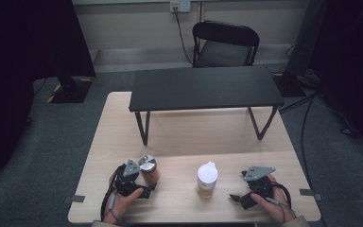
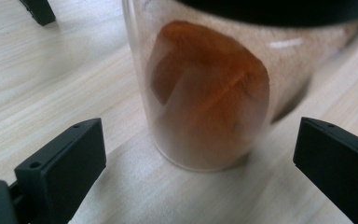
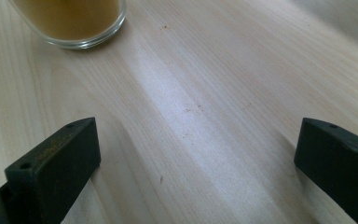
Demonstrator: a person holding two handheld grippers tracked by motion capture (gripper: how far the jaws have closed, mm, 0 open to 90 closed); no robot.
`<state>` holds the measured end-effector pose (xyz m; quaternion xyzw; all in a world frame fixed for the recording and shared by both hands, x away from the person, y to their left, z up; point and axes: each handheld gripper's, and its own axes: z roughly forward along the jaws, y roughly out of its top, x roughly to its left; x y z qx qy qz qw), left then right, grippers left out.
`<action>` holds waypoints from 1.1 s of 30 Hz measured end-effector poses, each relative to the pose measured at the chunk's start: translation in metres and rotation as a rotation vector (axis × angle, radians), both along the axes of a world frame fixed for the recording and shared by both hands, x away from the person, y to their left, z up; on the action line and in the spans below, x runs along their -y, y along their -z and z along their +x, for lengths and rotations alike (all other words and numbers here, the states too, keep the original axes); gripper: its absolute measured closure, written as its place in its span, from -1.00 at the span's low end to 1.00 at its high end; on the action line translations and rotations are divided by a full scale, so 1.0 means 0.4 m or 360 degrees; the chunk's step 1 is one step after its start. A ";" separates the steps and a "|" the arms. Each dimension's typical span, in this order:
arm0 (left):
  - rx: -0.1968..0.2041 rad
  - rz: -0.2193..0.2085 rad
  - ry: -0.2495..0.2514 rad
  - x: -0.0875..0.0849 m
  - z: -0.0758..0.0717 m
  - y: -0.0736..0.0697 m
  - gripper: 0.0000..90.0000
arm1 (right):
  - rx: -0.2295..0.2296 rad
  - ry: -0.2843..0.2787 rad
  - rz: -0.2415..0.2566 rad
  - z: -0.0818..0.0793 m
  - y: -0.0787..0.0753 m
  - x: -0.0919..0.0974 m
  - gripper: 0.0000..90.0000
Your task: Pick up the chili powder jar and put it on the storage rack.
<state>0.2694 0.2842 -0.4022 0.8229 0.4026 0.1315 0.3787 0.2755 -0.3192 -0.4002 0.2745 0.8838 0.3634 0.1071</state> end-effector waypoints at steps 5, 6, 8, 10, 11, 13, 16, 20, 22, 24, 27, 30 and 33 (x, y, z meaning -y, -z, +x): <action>0.0002 -0.0026 -0.0021 0.003 0.002 0.000 -0.97 | 0.0000 0.0000 0.0000 0.000 0.000 0.000 -1.00; 0.0006 -0.0048 -0.0019 0.002 0.004 0.001 -0.97 | 0.0000 0.0000 0.0000 0.000 0.000 0.000 -1.00; 0.0003 -0.0056 -0.0019 0.005 0.006 0.002 -0.97 | 0.0000 0.0000 0.0000 0.000 0.000 0.000 -1.00; 0.0005 -0.0060 -0.0021 0.008 0.008 0.004 -0.96 | 0.0000 0.0000 0.0000 0.000 0.000 0.000 -1.00; 0.0006 -0.0058 -0.0021 0.009 0.010 0.005 -0.96 | 0.0000 0.0000 0.0000 0.000 0.000 0.000 -1.00; 0.0004 -0.0073 -0.0028 0.009 0.012 0.007 -0.95 | 0.0000 0.0000 0.0000 0.000 0.000 0.000 -1.00; 0.0013 -0.0088 -0.0038 0.009 0.012 0.009 -0.89 | 0.0000 0.0000 0.0000 0.000 0.000 0.000 -1.00; 0.0020 -0.0102 -0.0027 0.012 0.017 0.009 -0.79 | 0.0000 0.0000 0.0000 0.000 0.000 0.000 -1.00; 0.0016 -0.0107 -0.0021 0.012 0.020 0.009 -0.73 | 0.0000 0.0000 0.0000 0.000 0.000 0.000 -1.00; 0.0017 -0.0110 -0.0011 0.013 0.022 0.010 -0.67 | 0.0000 0.0000 0.0000 0.000 0.000 0.000 -1.00; 0.0024 -0.0128 -0.0013 0.012 0.021 0.016 -0.61 | 0.0000 0.0000 0.0000 0.000 0.000 0.000 -1.00; 0.0022 -0.0140 -0.0013 0.010 0.023 0.018 -0.54 | 0.0000 0.0000 0.0000 0.000 0.000 0.000 -1.00; 0.0030 -0.0132 -0.0027 0.011 0.020 0.018 -0.45 | 0.0000 0.0000 0.0000 0.000 0.000 0.000 -1.00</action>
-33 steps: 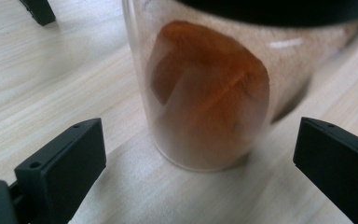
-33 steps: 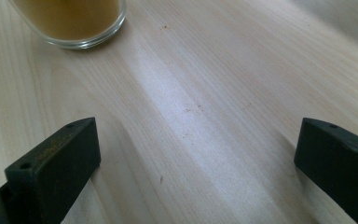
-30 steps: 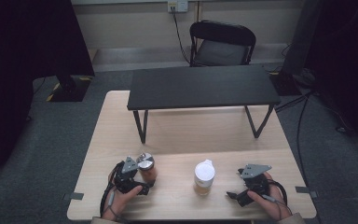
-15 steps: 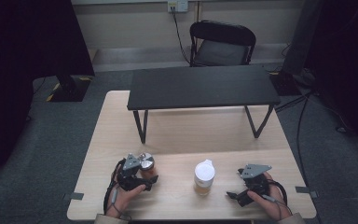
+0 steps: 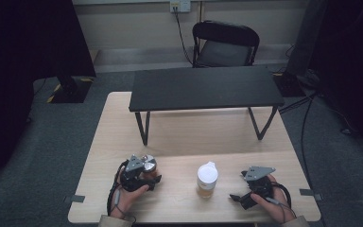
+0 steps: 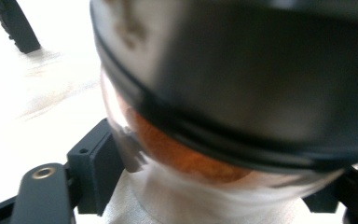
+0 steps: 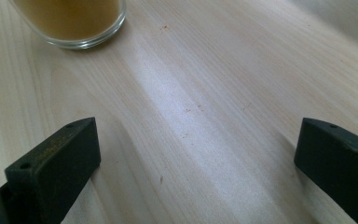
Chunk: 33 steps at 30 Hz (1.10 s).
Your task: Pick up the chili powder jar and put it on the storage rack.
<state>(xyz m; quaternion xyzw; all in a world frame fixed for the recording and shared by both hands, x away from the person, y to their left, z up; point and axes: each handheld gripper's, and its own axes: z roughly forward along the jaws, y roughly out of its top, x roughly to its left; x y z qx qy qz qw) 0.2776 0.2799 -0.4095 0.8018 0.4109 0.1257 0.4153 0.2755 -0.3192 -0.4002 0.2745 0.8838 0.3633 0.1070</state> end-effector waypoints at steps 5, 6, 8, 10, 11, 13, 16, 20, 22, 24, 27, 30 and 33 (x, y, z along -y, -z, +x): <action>0.0015 0.0020 0.0014 0.000 -0.001 -0.003 -0.40 | 0.0000 0.0000 0.0000 0.000 0.000 0.000 -1.00; 0.0015 0.0020 0.0014 0.000 -0.001 -0.003 -0.39 | 0.0000 0.0000 0.0000 0.000 0.000 0.000 -1.00; 0.0028 0.0043 0.0027 0.004 -0.001 -0.006 -0.37 | 0.0000 0.0000 0.0000 0.000 0.000 0.000 -1.00; 0.0054 0.0083 0.0036 0.011 -0.006 -0.012 -0.36 | 0.0000 0.0000 0.0000 0.000 0.000 0.000 -1.00; 0.0060 0.0084 0.0034 0.012 -0.008 -0.012 -0.35 | 0.0001 0.0000 0.0000 0.000 0.000 0.000 -1.00; 0.0069 0.0085 0.0033 0.012 -0.010 -0.013 -0.33 | 0.0000 0.0000 0.0000 0.000 0.000 0.000 -1.00; 0.0067 0.0076 0.0030 0.009 -0.009 -0.012 -0.33 | 0.0000 0.0000 0.0000 0.000 0.000 0.000 -1.00; 0.0059 0.0082 0.0027 0.011 -0.008 -0.016 -0.33 | 0.0000 0.0000 0.0000 0.000 0.000 0.000 -1.00; 0.0051 0.0081 0.0029 0.012 -0.006 -0.018 -0.33 | 0.0000 0.0000 0.0000 0.000 0.000 0.000 -1.00; 0.0044 0.0072 0.0025 0.012 -0.004 -0.019 -0.33 | 0.0000 0.0000 0.0000 0.000 0.000 0.000 -1.00; 0.0042 0.0064 0.0025 0.010 -0.001 -0.021 -0.33 | 0.0000 0.0000 0.0000 0.000 0.000 0.000 -1.00; 0.0048 0.0069 0.0020 0.011 0.000 -0.027 -0.33 | 0.0000 0.0000 0.0000 0.000 0.000 0.000 -1.00; 0.0057 0.0074 0.0026 0.012 0.001 -0.034 -0.33 | 0.0000 0.0001 0.0000 0.000 0.000 0.000 -1.00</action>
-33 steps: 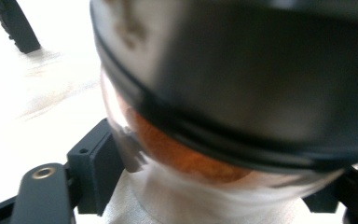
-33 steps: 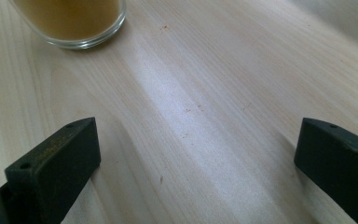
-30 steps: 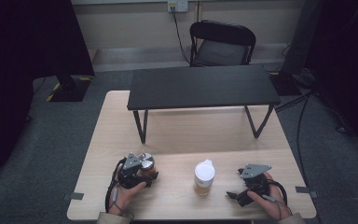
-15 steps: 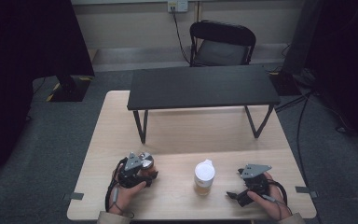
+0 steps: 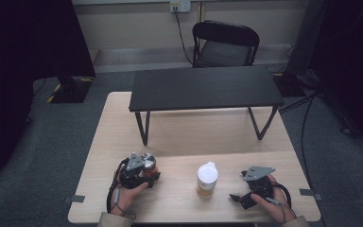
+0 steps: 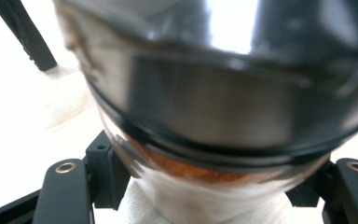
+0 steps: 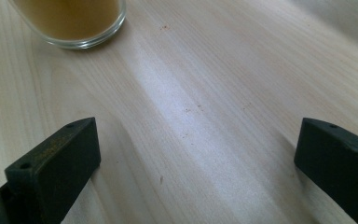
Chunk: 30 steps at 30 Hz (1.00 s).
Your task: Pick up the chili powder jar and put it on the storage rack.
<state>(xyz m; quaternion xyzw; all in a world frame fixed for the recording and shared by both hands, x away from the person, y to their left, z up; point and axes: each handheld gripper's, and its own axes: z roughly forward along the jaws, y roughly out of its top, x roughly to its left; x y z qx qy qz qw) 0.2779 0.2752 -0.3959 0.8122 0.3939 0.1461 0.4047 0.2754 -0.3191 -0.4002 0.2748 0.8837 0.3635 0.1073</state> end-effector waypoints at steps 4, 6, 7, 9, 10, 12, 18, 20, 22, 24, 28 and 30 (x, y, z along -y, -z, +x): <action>0.0006 0.0012 0.0016 0.003 0.005 -0.016 -0.33 | 0.0000 0.0000 -0.0001 0.000 0.000 0.000 -1.00; 0.0004 0.0003 0.0016 0.004 0.008 -0.021 -0.33 | 0.0000 0.0000 0.0000 0.000 0.000 0.000 -1.00; 0.0009 0.0009 0.0021 0.006 0.010 -0.025 -0.33 | 0.0000 0.0000 -0.0001 0.000 0.000 0.000 -1.00; 0.0013 0.0019 0.0028 0.009 0.012 -0.032 -0.33 | 0.0000 0.0000 -0.0001 0.000 0.000 0.000 -1.00; 0.0012 0.0021 0.0035 0.010 0.015 -0.036 -0.33 | 0.0000 0.0000 0.0000 0.000 0.000 0.000 -1.00; 0.0012 0.0023 0.0028 0.014 0.017 -0.041 -0.33 | 0.0000 0.0000 0.0000 0.000 0.000 0.000 -1.00; 0.0020 0.0031 0.0053 0.024 0.027 -0.061 -0.33 | 0.0000 0.0001 0.0000 0.000 0.000 0.000 -1.00; 0.0017 0.0035 0.0063 0.028 0.033 -0.069 -0.33 | -0.0001 0.0001 0.0000 0.000 0.000 0.000 -1.00; 0.0021 0.0036 0.0078 0.032 0.039 -0.076 -0.33 | 0.0000 0.0000 0.0000 0.000 0.000 0.000 -1.00; 0.0018 0.0029 0.0083 0.034 0.042 -0.079 -0.33 | -0.0001 0.0002 0.0000 0.000 0.000 0.000 -1.00; 0.0019 0.0021 0.0099 0.039 0.049 -0.087 -0.33 | 0.0001 0.0000 0.0001 0.000 0.000 0.000 -1.00; 0.0022 0.0015 0.0106 0.040 0.052 -0.091 -0.33 | -0.0001 0.0002 0.0000 0.000 0.000 0.000 -1.00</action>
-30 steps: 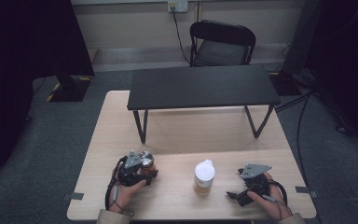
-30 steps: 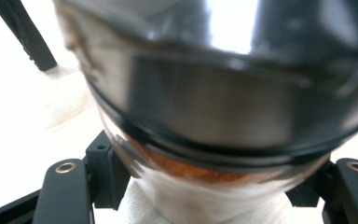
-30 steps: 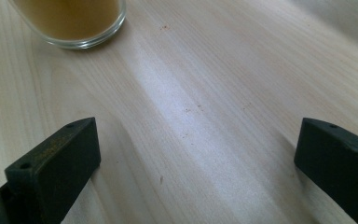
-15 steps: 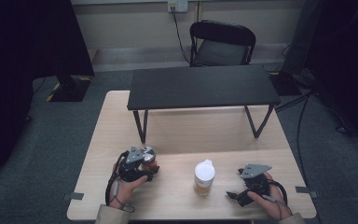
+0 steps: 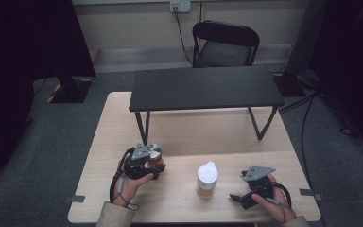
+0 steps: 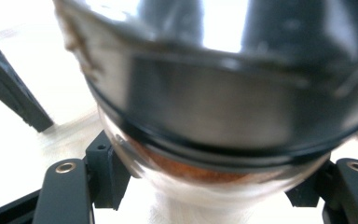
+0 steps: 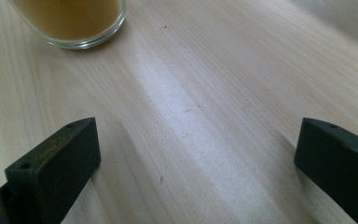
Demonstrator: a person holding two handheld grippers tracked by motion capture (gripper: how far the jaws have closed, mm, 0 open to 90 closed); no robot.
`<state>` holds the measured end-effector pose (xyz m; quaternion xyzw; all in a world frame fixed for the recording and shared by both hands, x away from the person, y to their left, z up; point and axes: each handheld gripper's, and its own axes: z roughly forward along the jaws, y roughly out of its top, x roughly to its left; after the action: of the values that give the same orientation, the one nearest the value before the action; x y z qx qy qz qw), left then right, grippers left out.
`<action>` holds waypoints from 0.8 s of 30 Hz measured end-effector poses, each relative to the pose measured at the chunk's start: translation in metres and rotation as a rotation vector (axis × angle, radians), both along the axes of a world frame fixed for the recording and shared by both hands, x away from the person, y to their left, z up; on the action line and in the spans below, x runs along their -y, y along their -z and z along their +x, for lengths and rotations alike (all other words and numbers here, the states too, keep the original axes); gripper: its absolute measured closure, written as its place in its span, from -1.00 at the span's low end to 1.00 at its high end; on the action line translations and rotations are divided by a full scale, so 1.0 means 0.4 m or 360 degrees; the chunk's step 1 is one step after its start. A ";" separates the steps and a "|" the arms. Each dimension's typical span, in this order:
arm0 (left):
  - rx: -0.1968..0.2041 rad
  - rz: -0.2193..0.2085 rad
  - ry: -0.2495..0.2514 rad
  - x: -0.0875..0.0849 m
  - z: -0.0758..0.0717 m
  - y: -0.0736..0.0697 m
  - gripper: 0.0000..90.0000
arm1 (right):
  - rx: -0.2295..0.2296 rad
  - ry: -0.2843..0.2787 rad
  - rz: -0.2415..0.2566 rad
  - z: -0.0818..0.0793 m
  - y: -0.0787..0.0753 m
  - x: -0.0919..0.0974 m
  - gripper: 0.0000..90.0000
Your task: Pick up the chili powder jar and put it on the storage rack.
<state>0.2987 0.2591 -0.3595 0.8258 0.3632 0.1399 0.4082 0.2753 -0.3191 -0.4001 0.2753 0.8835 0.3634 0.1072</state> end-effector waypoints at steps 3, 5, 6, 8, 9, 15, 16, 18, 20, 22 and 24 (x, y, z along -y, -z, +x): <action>0.0001 0.0004 0.0009 0.005 0.004 -0.009 -0.33 | 0.0000 0.0000 -0.0001 0.000 0.000 0.000 -1.00; -0.0001 -0.0005 0.0013 0.006 0.008 -0.012 -0.33 | 0.0002 -0.0002 0.0000 0.000 0.000 0.000 -1.00; 0.0003 0.0001 0.0015 0.010 0.009 -0.017 -0.33 | 0.0000 0.0000 0.0000 0.000 0.000 0.000 -1.00; 0.0004 0.0008 0.0021 0.011 0.012 -0.021 -0.33 | 0.0002 -0.0002 0.0000 0.000 0.000 0.000 -1.00; 0.0005 -0.0011 0.0018 0.009 0.014 -0.022 -0.33 | 0.0000 0.0000 0.0000 0.000 0.000 0.000 -1.00; 0.0014 0.0006 0.0029 0.016 0.025 -0.039 -0.33 | 0.0000 0.0000 0.0000 0.000 0.000 0.000 -1.00; 0.0014 0.0006 0.0029 0.016 0.025 -0.039 -0.33 | 0.0000 0.0000 0.0000 0.000 0.000 0.000 -1.00; 0.0017 0.0015 0.0037 0.022 0.031 -0.047 -0.33 | 0.0000 0.0000 0.0000 0.000 0.000 0.000 -1.00; 0.0015 0.0016 0.0039 0.026 0.036 -0.052 -0.33 | 0.0000 0.0000 0.0000 0.000 0.000 0.000 -1.00; 0.0020 0.0011 0.0038 0.029 0.038 -0.055 -0.33 | 0.0000 0.0000 -0.0001 0.000 0.000 0.000 -1.00; 0.0020 0.0016 0.0042 0.031 0.040 -0.058 -0.33 | 0.0000 -0.0001 -0.0001 0.000 0.000 0.000 -1.00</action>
<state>0.3149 0.2468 -0.3364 0.8317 0.3488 0.1416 0.4082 0.2754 -0.3191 -0.4001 0.2751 0.8836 0.3633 0.1073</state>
